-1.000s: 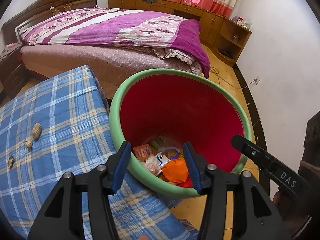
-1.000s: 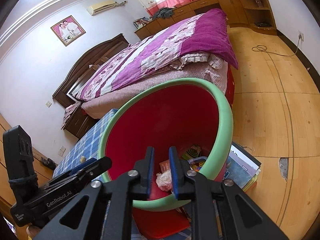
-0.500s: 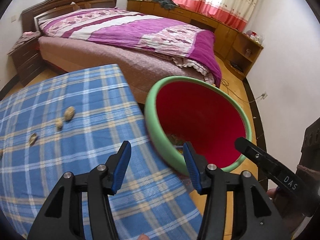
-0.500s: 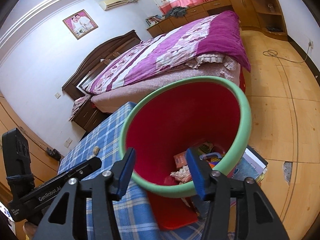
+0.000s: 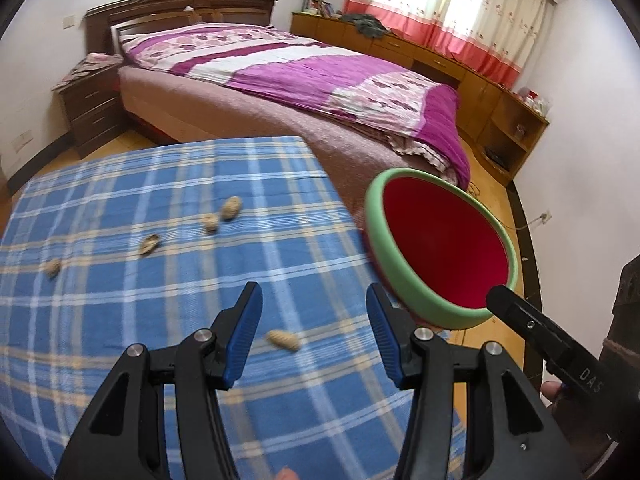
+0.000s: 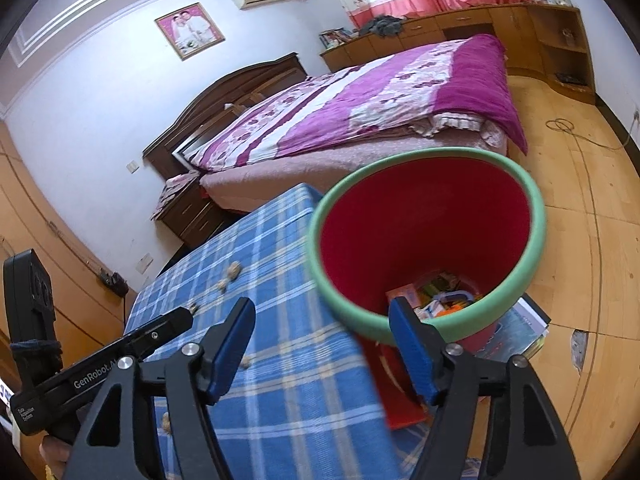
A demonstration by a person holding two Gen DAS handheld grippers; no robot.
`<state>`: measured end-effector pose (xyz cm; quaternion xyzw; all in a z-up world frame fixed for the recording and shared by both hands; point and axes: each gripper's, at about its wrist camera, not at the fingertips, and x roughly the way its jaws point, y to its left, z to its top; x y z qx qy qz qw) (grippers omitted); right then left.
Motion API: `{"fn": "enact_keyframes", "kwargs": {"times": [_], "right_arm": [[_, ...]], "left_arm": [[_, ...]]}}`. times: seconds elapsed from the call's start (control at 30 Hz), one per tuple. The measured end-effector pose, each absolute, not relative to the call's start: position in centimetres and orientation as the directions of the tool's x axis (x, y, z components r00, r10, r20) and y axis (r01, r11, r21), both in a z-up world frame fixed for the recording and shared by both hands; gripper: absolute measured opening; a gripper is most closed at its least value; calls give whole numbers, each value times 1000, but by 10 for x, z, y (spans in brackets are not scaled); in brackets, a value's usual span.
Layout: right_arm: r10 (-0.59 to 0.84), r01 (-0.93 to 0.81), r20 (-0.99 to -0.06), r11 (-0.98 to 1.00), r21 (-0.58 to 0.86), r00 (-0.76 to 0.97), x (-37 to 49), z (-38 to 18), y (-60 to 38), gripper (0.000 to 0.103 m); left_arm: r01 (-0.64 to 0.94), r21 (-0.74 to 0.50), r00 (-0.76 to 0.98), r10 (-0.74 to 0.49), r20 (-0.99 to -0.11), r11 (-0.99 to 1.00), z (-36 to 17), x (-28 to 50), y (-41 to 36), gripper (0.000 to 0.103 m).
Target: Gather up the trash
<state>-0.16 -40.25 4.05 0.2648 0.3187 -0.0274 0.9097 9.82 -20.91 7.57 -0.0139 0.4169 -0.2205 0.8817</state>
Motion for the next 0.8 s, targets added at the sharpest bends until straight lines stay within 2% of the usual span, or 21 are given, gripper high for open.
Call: {"fn": "enact_keyframes", "kwargs": {"times": [0.6, 0.8], "right_arm": [[172, 77, -573, 920, 384, 802, -17, 66, -291, 78], [171, 47, -556, 933, 356, 814, -28, 71, -268, 87]], "left_arm": [[210, -206, 653, -294, -698, 956, 89, 57, -87, 54], [169, -204, 675, -264, -689, 964, 87, 42, -63, 54]]}}
